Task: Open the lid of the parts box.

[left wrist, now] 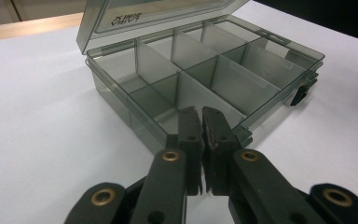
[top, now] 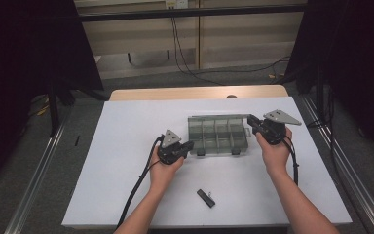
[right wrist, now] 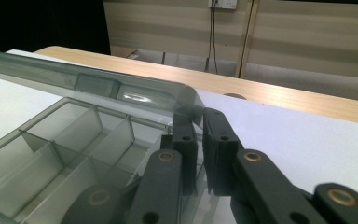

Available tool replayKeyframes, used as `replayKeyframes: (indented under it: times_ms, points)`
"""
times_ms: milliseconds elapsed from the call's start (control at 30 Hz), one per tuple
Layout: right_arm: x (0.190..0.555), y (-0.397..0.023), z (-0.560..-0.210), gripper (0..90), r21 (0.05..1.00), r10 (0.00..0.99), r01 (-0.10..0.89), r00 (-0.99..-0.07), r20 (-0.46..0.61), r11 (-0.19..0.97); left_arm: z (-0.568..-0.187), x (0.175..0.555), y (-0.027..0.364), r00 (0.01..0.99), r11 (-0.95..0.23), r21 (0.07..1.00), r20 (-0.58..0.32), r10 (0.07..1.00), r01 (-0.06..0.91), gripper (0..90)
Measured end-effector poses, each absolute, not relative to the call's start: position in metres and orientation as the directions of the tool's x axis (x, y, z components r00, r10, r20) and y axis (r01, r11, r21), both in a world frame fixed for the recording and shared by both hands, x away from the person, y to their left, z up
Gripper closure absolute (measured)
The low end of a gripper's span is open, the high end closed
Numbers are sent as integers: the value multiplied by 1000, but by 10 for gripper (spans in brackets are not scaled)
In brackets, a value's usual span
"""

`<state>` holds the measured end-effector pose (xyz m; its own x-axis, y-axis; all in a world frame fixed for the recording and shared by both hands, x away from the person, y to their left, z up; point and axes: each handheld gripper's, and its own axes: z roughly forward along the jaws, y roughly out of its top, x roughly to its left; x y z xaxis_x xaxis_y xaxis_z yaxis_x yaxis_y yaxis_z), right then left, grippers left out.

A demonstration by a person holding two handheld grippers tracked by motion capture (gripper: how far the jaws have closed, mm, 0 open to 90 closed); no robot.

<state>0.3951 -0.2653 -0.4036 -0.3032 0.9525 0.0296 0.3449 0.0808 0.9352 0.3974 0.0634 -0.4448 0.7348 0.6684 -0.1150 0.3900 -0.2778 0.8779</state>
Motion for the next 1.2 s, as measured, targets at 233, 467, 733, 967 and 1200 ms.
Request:
replayKeyframes:
  times_ms: [233, 467, 733, 967, 1200]
  points:
    - [402, -264, -399, 853, 933, 958, 353, -285, 36, 70, -445, 398, 63, 741, -294, 880, -91, 665, 372, 892]
    - [408, -264, -397, 859, 933, 960, 354, -279, 38, 66, -444, 398, 63, 743, -309, 877, -79, 664, 369, 900]
    - [415, -263, -394, 863, 932, 963, 355, -267, 34, 65, -444, 398, 63, 745, -315, 876, -71, 663, 364, 900]
    - [420, -263, -395, 866, 933, 965, 357, -258, 45, 52, -444, 398, 63, 746, -313, 878, -72, 662, 363, 900]
    - [427, -262, -393, 870, 931, 967, 361, -251, 40, 55, -444, 398, 62, 747, -315, 878, -69, 662, 360, 900]
